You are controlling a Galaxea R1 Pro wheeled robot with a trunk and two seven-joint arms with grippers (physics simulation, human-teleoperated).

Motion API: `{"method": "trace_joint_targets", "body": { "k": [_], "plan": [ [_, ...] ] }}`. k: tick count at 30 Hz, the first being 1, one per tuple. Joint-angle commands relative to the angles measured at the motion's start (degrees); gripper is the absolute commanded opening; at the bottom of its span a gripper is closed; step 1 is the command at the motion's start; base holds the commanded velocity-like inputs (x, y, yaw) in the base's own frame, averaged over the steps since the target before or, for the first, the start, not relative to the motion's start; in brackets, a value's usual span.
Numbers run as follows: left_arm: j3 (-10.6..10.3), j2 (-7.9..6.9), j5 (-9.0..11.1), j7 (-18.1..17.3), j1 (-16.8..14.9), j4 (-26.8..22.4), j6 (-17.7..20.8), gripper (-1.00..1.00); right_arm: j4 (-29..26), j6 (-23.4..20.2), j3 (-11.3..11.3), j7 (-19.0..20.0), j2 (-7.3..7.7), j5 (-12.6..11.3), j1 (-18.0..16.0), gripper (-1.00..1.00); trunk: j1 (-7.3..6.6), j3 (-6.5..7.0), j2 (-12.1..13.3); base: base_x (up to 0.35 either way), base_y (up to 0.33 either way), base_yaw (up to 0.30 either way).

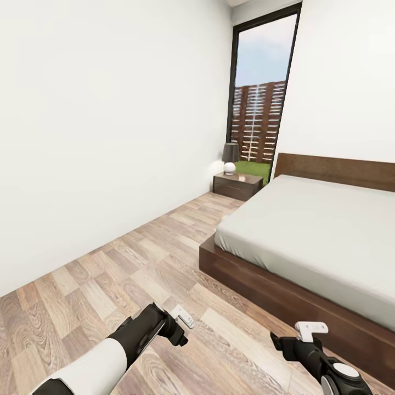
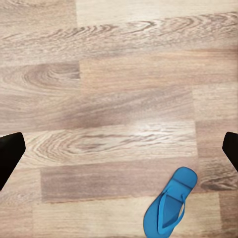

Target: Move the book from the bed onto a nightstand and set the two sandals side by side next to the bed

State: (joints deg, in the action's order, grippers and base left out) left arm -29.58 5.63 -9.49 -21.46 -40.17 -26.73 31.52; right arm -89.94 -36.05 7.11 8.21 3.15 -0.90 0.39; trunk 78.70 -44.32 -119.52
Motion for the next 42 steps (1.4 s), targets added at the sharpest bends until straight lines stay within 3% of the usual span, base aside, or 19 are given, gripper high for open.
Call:
{"method": "trace_joint_targets", "body": {
  "k": [1,11,16,20,21,25,26,30,31,35,42],
  "plan": [
    [0.0,0.00,-0.6,-0.4,0.0,-0.1,0.1,1.00,-0.3,-0.5,0.0,0.6,-0.07,-0.1,0.0,1.00,0.22,-0.23,-0.4,0.000,0.000,0.000],
    [-0.1,0.00,-0.6,-0.5,0.0,-0.1,0.1,1.00,-0.8,-3.2,-0.1,4.7,-0.56,-0.3,-0.7,1.00,2.42,-2.03,-4.4,0.000,0.000,0.000],
    [0.0,0.01,-0.7,-0.4,0.0,-0.1,0.1,1.00,-0.9,-10.7,0.0,8.2,-0.70,-0.6,-2.9,1.00,3.52,-2.92,-6.5,0.000,0.000,0.000],
    [0.0,0.02,-0.7,-0.4,0.0,-0.1,0.1,1.00,-0.9,-18.2,0.6,14.4,-0.61,-1.7,-4.6,1.00,4.40,-3.64,-8.1,0.000,0.000,0.000],
    [0.0,0.02,-0.7,-0.4,0.0,-0.1,0.1,1.00,-0.9,-18.2,0.6,14.4,-0.61,-1.7,-4.6,1.00,4.61,-3.82,-8.5,0.000,0.000,0.000],
    [0.0,0.02,-0.7,-0.4,0.0,-0.1,0.1,1.00,-0.9,-22.3,3.2,23.2,-0.25,-3.2,-5.4,1.00,5.49,-4.54,-10.1,0.000,0.000,0.000],
    [0.0,0.02,-0.7,-0.4,0.0,-0.1,0.1,1.00,-0.9,-22.3,3.2,23.2,-0.25,-3.2,-5.4,1.00,5.71,-4.72,-10.5,0.000,0.000,0.000],
    [-0.1,0.06,-0.7,-0.3,0.0,-0.1,0.1,1.00,-0.9,-23.9,5.8,31.9,-0.02,-3.9,-5.7,1.00,6.59,-5.44,-12.1,0.000,0.000,0.000],
    [-0.1,0.06,-0.7,-0.3,0.0,-0.1,0.1,1.00,-0.9,-23.9,5.8,31.9,-0.02,-3.9,-5.7,1.00,6.81,-5.62,-12.5,0.000,0.000,0.000],
    [-0.1,0.08,-0.7,-0.2,0.0,-0.1,0.0,1.00,-0.9,-23.9,6.8,38.1,0.10,-4.3,-5.8,1.00,7.69,-6.34,-14.1,0.000,0.000,0.000],
    [-0.1,0.08,-0.7,-0.1,0.0,-0.2,0.0,1.00,-0.9,-23.9,7.2,41.6,0.72,-4.4,-5.9,1.00,9.23,-7.59,-16.9,0.000,0.000,0.000]
  ]
}}
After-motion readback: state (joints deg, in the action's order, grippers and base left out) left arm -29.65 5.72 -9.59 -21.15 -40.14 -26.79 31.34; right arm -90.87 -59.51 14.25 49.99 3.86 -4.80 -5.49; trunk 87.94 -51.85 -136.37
